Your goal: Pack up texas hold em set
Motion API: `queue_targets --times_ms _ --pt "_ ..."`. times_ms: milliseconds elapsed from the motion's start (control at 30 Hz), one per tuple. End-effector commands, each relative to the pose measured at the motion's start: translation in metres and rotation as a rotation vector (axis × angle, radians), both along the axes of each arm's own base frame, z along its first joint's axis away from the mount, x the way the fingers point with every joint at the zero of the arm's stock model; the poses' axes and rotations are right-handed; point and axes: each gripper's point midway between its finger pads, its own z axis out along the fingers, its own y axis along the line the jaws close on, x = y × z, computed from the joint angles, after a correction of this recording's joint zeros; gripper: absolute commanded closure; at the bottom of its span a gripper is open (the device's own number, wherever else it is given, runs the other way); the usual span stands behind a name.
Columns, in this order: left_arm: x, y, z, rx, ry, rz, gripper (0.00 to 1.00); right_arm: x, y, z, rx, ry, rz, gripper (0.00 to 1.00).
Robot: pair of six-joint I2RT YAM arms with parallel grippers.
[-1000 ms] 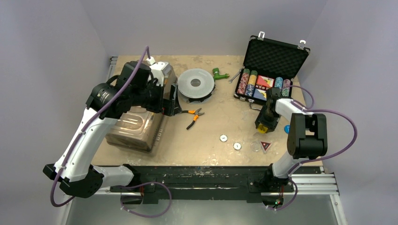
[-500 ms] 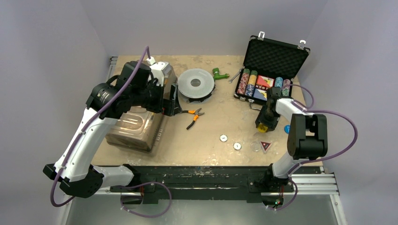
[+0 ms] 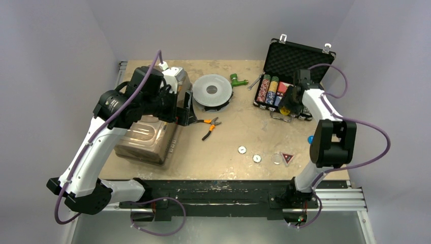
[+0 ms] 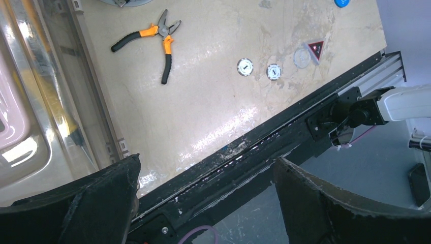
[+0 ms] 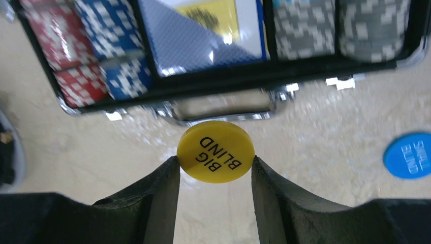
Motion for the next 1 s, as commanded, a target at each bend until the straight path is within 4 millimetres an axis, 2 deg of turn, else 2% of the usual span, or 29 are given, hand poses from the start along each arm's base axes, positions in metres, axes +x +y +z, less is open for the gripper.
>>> queue_targets --times_ms 0,267,400,600,800,967 --pt "-0.002 0.002 0.010 -0.008 -0.042 -0.009 0.00 0.054 -0.002 0.017 0.012 -0.077 -0.040 0.67" --pt "-0.002 0.006 0.005 0.017 -0.043 -0.013 0.00 0.131 -0.017 0.014 -0.040 -0.128 -0.092 0.67" --pt "-0.001 0.008 0.005 0.036 -0.052 -0.020 0.00 0.158 -0.024 0.009 -0.064 -0.148 -0.110 0.67" --pt "0.002 0.013 0.000 0.073 -0.057 -0.012 0.00 0.176 -0.032 -0.002 -0.085 -0.147 -0.148 0.65" --pt "0.005 0.014 -0.003 0.092 -0.056 -0.011 0.00 0.190 -0.039 -0.002 -0.113 -0.175 -0.148 0.63" --pt "0.007 0.013 -0.004 0.096 -0.055 -0.014 0.00 0.196 -0.044 -0.011 -0.122 -0.148 -0.138 0.59"
